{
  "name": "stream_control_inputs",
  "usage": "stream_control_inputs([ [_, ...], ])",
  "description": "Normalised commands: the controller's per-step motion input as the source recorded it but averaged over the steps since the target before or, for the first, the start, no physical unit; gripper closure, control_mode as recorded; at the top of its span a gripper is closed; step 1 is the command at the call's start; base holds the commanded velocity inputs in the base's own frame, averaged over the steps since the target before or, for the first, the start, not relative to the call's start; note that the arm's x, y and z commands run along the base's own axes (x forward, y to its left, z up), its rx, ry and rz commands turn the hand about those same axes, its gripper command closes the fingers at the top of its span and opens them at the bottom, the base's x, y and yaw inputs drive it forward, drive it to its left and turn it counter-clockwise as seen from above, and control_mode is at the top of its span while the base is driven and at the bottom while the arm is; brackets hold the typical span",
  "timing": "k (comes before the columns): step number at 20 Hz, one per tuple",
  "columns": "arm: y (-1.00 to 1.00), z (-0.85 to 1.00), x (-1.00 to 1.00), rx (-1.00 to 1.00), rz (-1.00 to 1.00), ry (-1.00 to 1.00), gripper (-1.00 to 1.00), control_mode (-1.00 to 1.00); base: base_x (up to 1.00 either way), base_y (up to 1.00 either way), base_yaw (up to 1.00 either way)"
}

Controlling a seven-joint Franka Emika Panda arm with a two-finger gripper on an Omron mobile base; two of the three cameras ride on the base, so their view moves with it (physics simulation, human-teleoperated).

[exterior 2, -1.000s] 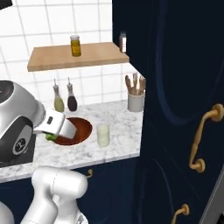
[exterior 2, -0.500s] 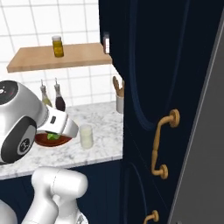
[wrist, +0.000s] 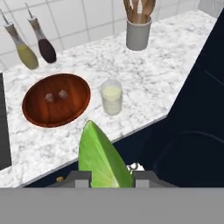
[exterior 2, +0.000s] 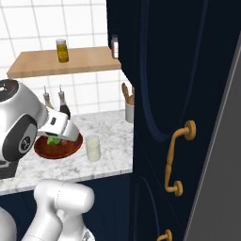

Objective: Grab a lemon wedge from the fridge and one ice cube from the ice bowl, and put them in the glass of lemonade.

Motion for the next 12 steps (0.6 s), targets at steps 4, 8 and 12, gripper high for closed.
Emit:
stream_control_inputs([
  [4,0.28,-0.07,0.69,0.00,0.07,0.15,1.00,-1.00,0.00,0.00,0.00],
  [8,-0.40,-0.43,0.58,0.04,0.11,0.11,1.00,-1.00,0.00,0.00,0.00],
  [12,-0.04,-0.62,1.00,-0.04,0.00,0.16,1.00,-1.00,0.00,0.00,0.00],
])
